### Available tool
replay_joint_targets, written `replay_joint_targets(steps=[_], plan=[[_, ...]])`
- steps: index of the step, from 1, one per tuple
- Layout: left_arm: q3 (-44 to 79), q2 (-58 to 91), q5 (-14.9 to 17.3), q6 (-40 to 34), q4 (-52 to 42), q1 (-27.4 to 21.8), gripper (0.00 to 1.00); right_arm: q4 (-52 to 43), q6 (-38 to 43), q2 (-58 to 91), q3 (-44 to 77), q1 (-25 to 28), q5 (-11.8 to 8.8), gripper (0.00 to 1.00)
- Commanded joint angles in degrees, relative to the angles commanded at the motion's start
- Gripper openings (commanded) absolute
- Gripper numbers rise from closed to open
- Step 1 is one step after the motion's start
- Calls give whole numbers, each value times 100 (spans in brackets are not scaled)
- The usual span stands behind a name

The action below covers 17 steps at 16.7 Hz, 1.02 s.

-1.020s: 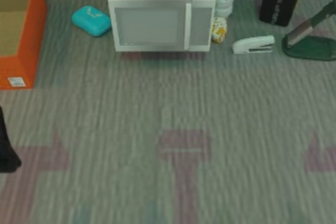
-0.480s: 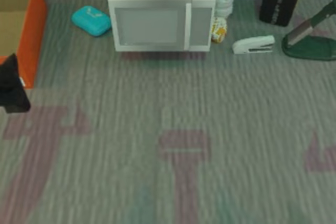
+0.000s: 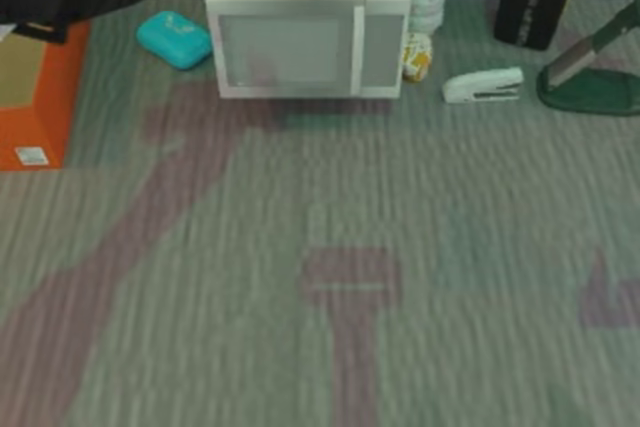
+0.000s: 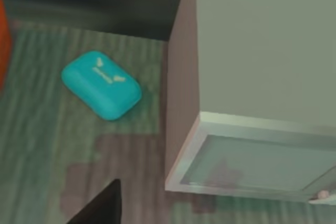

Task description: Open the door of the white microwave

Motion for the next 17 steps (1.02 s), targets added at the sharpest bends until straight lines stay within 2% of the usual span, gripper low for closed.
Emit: replay_joint_targets(steps=[4, 8, 11, 17], plan=[[1801, 2137, -392, -583, -605, -666, 100, 0, 0, 0, 0, 0, 0, 100], [2958, 3621, -673, -962, -1141, -1146, 100, 0, 0, 0, 0, 0, 0, 100], [3392, 4158, -778, -1093, -1372, -1324, 100, 0, 0, 0, 0, 0, 0, 100], [3419, 4209, -778, -1101, -1388, -1316, 100, 0, 0, 0, 0, 0, 0, 100]])
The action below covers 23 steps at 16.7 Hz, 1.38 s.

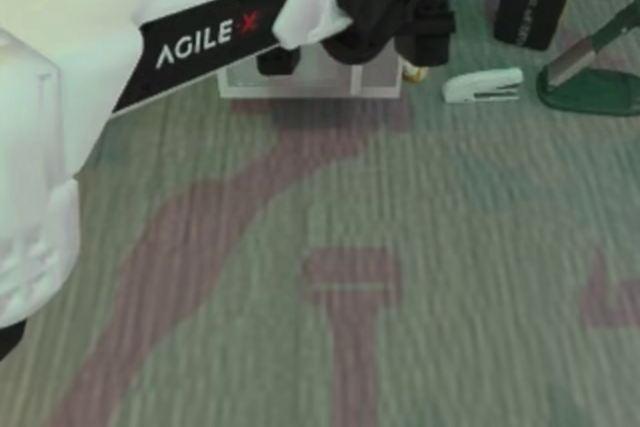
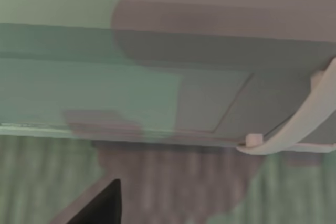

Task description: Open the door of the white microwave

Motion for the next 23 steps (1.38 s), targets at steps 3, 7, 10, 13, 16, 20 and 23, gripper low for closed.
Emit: replay_joint_targets(steps=[3, 7, 10, 13, 16, 20, 23], plan=[[189, 245, 41, 74, 132, 57, 100, 0, 0, 0, 0, 0, 0, 100], [668, 1103, 178, 275, 519, 278, 100, 0, 0, 0, 0, 0, 0, 100], [781, 1266, 218, 333, 626, 343, 100, 0, 0, 0, 0, 0, 0, 100], [781, 1266, 218, 333, 626, 343, 92, 0, 0, 0, 0, 0, 0, 100], [781, 1266, 218, 333, 626, 343, 70, 0, 0, 0, 0, 0, 0, 100], [781, 1266, 218, 333, 626, 343, 40, 0, 0, 0, 0, 0, 0, 100], [781, 1266, 218, 333, 626, 343, 17, 0, 0, 0, 0, 0, 0, 100]])
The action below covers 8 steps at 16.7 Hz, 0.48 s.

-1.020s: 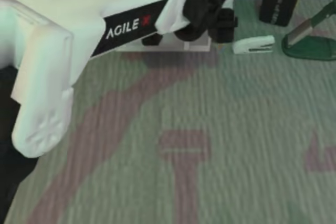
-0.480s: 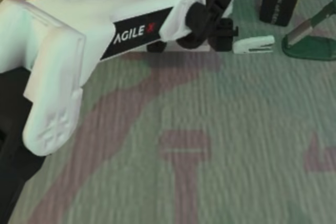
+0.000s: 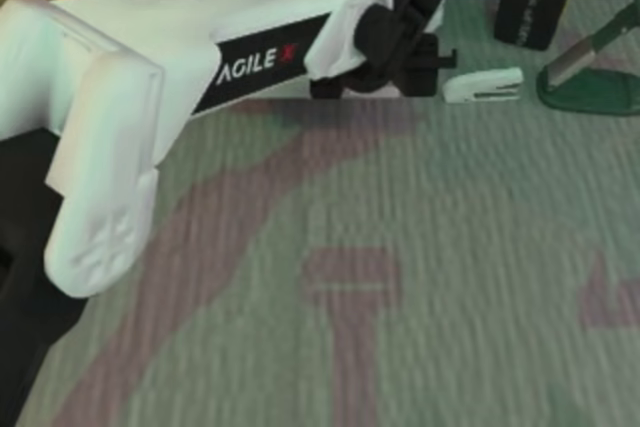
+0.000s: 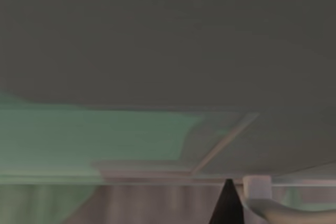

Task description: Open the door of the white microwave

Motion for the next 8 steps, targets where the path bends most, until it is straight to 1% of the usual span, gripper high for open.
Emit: replay_joint_targets(steps=[2, 3, 8], plan=[[0, 0, 0, 0, 0, 0, 2, 0, 0, 0, 0, 0, 0, 100], [0, 0, 0, 0, 0, 0, 0, 0, 0, 0, 0, 0, 0, 100], [0, 0, 0, 0, 0, 0, 0, 0, 0, 0, 0, 0, 0, 100]])
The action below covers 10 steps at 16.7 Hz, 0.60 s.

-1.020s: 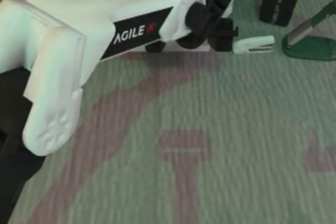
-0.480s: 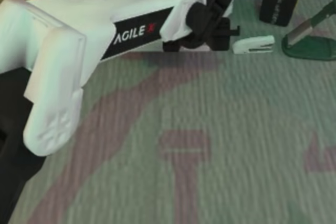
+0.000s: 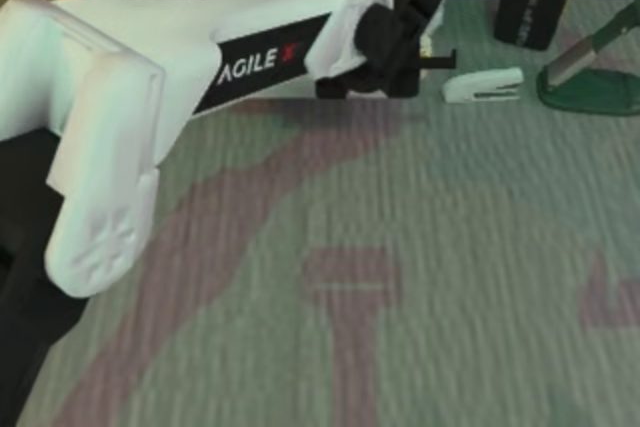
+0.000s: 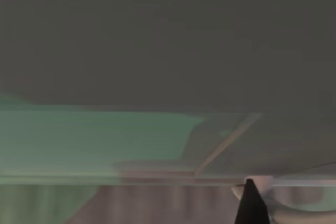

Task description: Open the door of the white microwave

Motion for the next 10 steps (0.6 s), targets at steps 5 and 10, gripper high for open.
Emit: replay_joint_targets(steps=[5, 10], plan=[[-427, -234, 17, -27, 31, -211, 0, 0, 0, 0, 0, 0, 0, 100], [-1006, -576, -118, -172, 364, -190, 0, 0, 0, 0, 0, 0, 0, 100]])
